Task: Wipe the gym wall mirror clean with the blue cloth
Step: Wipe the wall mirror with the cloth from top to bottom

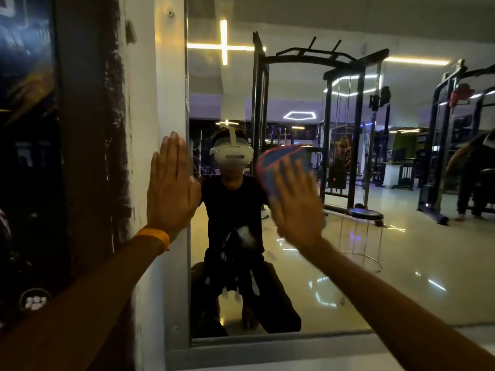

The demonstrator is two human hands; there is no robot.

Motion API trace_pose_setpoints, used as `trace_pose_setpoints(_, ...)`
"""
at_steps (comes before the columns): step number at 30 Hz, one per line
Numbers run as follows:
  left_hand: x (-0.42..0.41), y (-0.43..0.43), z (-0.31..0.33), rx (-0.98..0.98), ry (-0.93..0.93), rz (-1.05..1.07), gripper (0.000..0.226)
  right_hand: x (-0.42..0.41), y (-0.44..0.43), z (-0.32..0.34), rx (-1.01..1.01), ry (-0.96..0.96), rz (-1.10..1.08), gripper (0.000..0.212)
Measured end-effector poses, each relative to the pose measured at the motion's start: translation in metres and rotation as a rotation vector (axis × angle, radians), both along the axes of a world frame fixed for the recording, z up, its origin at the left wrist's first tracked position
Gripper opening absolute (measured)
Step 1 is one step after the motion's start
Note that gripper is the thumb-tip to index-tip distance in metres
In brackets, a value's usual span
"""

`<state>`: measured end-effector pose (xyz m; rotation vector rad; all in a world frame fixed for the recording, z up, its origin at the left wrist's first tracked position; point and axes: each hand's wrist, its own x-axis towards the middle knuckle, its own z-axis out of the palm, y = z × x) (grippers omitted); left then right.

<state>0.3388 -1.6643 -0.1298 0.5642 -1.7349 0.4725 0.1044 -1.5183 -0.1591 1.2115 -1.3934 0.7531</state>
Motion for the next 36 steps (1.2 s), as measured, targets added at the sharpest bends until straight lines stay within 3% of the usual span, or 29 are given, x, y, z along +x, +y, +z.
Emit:
trace_pose_setpoints(3,0.005,0.003,-0.034,0.019,-0.049,0.042,0.068,0.013,0.003,-0.065,0.313,0.352,0.03,0.062)
trace_pose_setpoints(6,0.009,0.005,-0.047,-0.008,-0.101,0.091,0.068,-0.01,0.018,-0.048,0.375,0.489,0.049,0.061)
trace_pose_setpoints(8,0.01,0.007,-0.046,0.007,-0.116,0.102,0.069,-0.032,0.022,-0.014,0.23,0.369,0.004,0.058)
trace_pose_setpoints(11,0.009,0.012,-0.044,0.02,-0.11,0.092,0.071,-0.035,0.022,0.009,-0.036,-0.136,0.02,0.061)
trace_pose_setpoints(12,0.009,0.013,-0.044,0.025,-0.105,0.088,0.072,-0.023,0.015,-0.003,-0.075,-0.219,0.01,0.064)
trace_pose_setpoints(14,0.01,0.013,-0.047,0.04,-0.104,0.079,0.07,0.001,0.005,-0.055,0.046,-0.097,-0.008,0.067)
trace_pose_setpoints(16,0.013,0.013,-0.051,0.039,-0.114,0.083,0.067,0.009,0.006,-0.105,0.275,0.223,0.024,0.068)
trace_pose_setpoints(19,0.017,0.01,-0.057,0.026,-0.152,0.083,0.066,-0.013,0.017,-0.093,0.414,0.487,0.029,0.069)
trace_pose_setpoints(21,0.013,0.011,-0.058,0.021,-0.124,0.076,0.065,-0.027,0.021,-0.056,0.339,0.448,0.024,0.064)
trace_pose_setpoints(23,0.009,0.013,-0.058,0.022,-0.086,0.066,0.066,-0.031,0.019,-0.031,0.188,0.233,0.015,0.06)
trace_pose_setpoints(26,0.008,0.011,-0.067,0.009,-0.077,0.057,0.066,-0.002,-0.001,-0.058,0.012,-0.088,-0.008,0.061)
trace_pose_setpoints(27,0.009,0.011,-0.071,0.012,-0.078,0.061,0.065,0.009,-0.008,-0.079,0.039,-0.058,-0.016,0.062)
trace_pose_setpoints(29,0.009,0.008,-0.076,0.016,-0.079,0.064,0.065,0.016,-0.01,-0.115,0.192,0.193,-0.015,0.069)
trace_pose_setpoints(32,0.011,0.009,-0.077,-0.02,-0.082,0.066,0.065,-0.007,0.002,-0.095,0.35,0.425,0.031,0.068)
trace_pose_setpoints(34,0.008,0.012,-0.08,-0.044,-0.089,0.052,0.064,-0.021,0.007,-0.06,0.256,0.318,0.041,0.064)
trace_pose_setpoints(36,0.002,0.014,-0.084,0.02,-0.093,0.044,0.064,-0.028,0.009,-0.031,0.035,0.057,0.044,0.06)
